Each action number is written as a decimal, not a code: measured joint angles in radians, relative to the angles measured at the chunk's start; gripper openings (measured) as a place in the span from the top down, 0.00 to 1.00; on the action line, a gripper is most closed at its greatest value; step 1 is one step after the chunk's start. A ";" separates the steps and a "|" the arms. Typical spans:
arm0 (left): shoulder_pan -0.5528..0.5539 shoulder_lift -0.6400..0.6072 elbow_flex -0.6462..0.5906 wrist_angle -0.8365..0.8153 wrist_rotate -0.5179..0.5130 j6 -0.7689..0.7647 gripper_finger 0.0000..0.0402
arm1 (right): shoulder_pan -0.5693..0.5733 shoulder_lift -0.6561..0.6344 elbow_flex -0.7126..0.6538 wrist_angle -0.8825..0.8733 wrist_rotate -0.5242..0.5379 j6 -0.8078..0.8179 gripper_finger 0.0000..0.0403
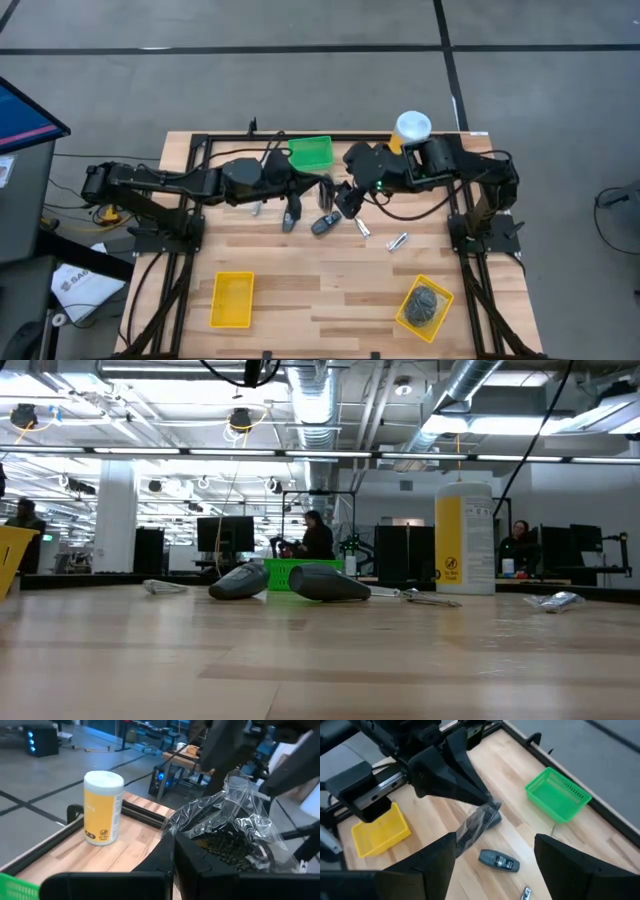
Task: Pick & Place Travel size toiletries
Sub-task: Put the black hairbrush into the right yellow bin
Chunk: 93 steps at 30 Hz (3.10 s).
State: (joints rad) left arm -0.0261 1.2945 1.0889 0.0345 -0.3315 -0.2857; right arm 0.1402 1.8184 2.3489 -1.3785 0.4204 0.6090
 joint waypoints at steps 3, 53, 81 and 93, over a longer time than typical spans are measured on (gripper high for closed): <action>0.000 0.000 0.000 0.006 -0.027 0.035 1.00 | -0.019 -0.004 0.000 0.002 -0.052 -0.008 0.37; 0.000 0.010 -0.005 0.125 -0.027 0.564 1.00 | -0.235 0.052 0.000 0.049 -0.527 -0.113 0.46; -0.008 -0.051 -0.003 0.162 -0.012 0.522 0.82 | -0.233 0.034 -0.001 -0.018 -0.507 -0.199 0.96; -0.053 -0.274 -0.007 -0.089 -0.064 0.435 0.55 | -0.125 -0.138 -0.056 -0.197 -0.365 -0.098 0.96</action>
State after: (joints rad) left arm -0.0788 1.0202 1.0821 -0.0540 -0.3955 0.1494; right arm 0.0147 1.6804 2.2927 -1.5757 0.0553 0.5105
